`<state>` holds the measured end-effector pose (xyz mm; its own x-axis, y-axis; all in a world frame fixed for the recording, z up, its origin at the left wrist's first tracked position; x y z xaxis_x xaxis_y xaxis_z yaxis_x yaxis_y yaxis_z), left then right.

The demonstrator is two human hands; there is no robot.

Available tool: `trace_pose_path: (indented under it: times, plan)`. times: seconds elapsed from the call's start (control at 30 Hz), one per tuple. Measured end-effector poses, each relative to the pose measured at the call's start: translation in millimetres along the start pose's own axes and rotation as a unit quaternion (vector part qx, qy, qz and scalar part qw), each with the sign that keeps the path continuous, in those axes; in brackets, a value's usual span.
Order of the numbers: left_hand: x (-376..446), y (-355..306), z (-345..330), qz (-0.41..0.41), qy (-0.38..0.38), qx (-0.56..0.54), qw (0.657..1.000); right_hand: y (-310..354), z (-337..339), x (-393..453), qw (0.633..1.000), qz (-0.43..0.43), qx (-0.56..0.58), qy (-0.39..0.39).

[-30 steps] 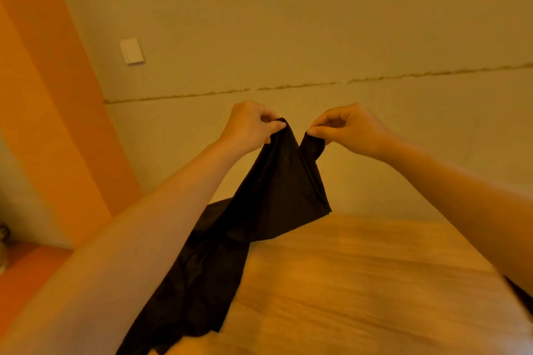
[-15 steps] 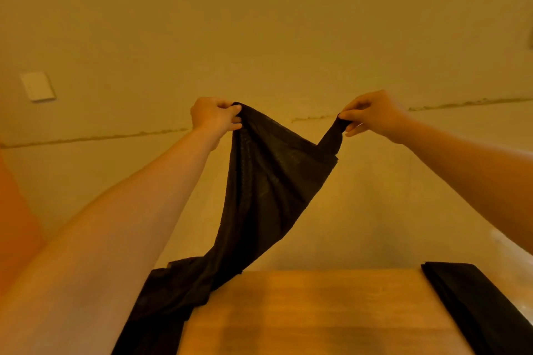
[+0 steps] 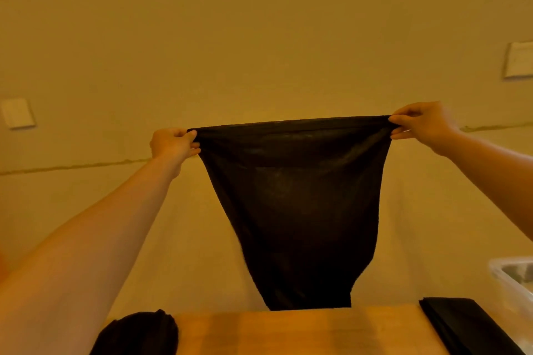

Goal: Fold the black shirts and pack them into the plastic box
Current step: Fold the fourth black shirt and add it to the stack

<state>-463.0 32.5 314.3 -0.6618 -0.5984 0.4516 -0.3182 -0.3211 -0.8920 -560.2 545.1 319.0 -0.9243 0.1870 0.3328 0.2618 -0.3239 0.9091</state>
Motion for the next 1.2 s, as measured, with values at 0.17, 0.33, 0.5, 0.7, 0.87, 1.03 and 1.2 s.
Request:
trace_pose_path:
  times: [0.17, 0.33, 0.5, 0.7, 0.87, 1.03, 1.2]
  plan:
    - [-3.3, 14.6, 3.7, -0.005, 0.027, 0.050, 0.998, -4.4, 5.5, -10.1, 0.999, 0.009, -0.043, 0.004]
    - [-13.4, 20.8, 13.5, -0.027, 0.100, 0.106, 0.989, -13.1, 11.8, -27.1, 0.996, 0.023, -0.078, 0.037]
    - [-42.5, 18.1, 31.8, -0.026, 0.169, 0.062, 0.983, -15.4, 33.9, -54.3, 0.995, 0.039, -0.083, 0.049]
    - [-97.3, 37.4, 59.1, 0.004, 0.232, 0.056, 0.971, -31.3, 44.6, -118.7, 0.992, 0.038, -0.089, 0.084]
    - [-174.0, 62.6, 90.6, 0.026, 0.278, 0.097, 0.955, -76.5, 48.6, -199.5, 0.982, 0.016, -0.137, 0.127]
    - [-261.6, 88.9, 128.4, 0.040, 0.293, 0.151, 0.943, -126.2, 65.4, -294.2, 0.971, 0.018, -0.184, 0.151]
    - [-334.4, 111.7, 153.2, -0.012, 0.352, 0.196, 0.915, -166.8, 69.4, -367.9, 0.950, 0.040, -0.258, 0.170]
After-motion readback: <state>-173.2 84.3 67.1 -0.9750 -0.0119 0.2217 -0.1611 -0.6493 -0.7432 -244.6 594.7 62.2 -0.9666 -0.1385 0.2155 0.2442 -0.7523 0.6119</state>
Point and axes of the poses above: each hand's wrist, its own x-axis towards the middle knuckle, its own z-axis out of the back of the hand, y = z × x, the point moved 10 cm from there along x, towards the middle knuckle, and after that the axes turned 6 degrees about -z, right-handed, at the moved point
